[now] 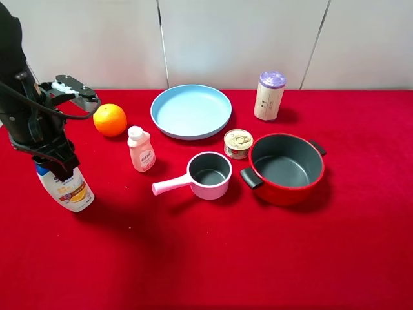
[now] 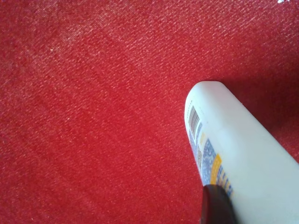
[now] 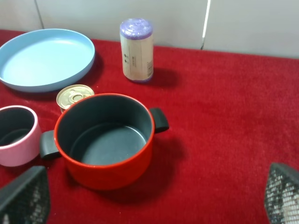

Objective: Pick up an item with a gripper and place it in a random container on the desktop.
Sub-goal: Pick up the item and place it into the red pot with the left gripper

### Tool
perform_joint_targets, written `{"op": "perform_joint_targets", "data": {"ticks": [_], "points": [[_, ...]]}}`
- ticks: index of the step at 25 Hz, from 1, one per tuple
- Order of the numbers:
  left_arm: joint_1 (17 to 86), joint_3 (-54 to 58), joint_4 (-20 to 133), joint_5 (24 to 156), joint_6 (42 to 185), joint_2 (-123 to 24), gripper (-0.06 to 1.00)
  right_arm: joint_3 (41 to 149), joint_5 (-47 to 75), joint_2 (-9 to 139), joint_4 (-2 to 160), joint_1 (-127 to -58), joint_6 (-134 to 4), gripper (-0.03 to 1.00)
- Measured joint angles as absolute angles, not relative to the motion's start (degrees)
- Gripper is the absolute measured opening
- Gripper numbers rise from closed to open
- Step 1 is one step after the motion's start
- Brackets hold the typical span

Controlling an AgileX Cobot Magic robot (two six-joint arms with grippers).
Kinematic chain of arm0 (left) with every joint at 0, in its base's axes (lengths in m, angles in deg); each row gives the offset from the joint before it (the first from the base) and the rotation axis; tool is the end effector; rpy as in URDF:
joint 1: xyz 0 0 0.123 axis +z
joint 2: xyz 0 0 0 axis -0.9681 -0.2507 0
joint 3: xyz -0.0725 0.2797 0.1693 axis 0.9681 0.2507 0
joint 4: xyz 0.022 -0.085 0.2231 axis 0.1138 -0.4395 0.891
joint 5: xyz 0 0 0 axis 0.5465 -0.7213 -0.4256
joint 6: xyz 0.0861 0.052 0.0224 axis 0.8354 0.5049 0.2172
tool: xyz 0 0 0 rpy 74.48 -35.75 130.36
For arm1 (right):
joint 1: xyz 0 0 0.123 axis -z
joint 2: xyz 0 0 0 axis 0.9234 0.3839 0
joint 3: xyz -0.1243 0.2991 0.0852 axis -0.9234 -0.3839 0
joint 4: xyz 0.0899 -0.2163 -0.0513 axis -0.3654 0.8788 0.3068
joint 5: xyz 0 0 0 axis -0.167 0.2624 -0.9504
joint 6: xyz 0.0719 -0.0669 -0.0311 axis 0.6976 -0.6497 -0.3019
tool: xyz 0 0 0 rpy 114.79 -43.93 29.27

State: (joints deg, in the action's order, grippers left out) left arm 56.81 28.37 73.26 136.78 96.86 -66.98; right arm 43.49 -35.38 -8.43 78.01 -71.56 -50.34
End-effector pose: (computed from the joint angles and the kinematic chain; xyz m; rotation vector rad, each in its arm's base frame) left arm 0.2569 -0.0815 0.2448 0.9969 2.8478 0.0762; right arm -0.0558 0.0097 0.2705 -0.2173 1.9817 0.1402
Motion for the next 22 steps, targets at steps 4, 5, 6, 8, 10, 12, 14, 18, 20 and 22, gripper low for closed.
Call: {"op": "perform_joint_targets", "data": {"ticks": [4,5,6,8,10,12,14,18,20,22], "points": [[56.8,28.4,73.3,136.8,96.8,-67.0,0.37,43.5,-35.4,-8.4,78.0,-71.6,-50.3,0.69],[56.8,28.4,73.3,136.8,96.8,-67.0,0.37,43.5,-35.4,-8.4,78.0,-71.6,-50.3,0.69],[56.8,28.4,73.3,136.8,96.8,-67.0,0.37,43.5,-35.4,-8.4,78.0,-71.6,-50.3,0.69],[56.8,28.0,73.3,136.9,96.8,-67.0,0.37,43.5,-35.4,-8.4,78.0,-71.6,-50.3,0.69],[56.8,27.1,73.2,137.3,96.8,-67.0,0.37,43.5,-35.4,-8.4,78.0,-71.6,-50.3,0.69],[56.8,25.7,73.2,138.0,96.8,-67.0,0.37,43.5,-35.4,-8.4,78.0,-71.6,-50.3,0.69],[56.8,24.4,73.1,138.8,96.8,-67.0,0.37,43.5,-35.4,-8.4,78.0,-71.6,-50.3,0.69],[56.8,21.4,72.8,140.2,96.8,-67.0,0.37,43.5,-35.4,-8.4,78.0,-71.6,-50.3,0.69],[56.8,19.7,72.8,141.1,96.8,-67.0,0.37,43.5,-35.4,-8.4,78.0,-71.6,-50.3,0.69],[56.8,18.0,71.9,142.3,96.8,-67.0,0.37,43.5,-35.4,-8.4,78.0,-71.6,-50.3,0.69]]}}
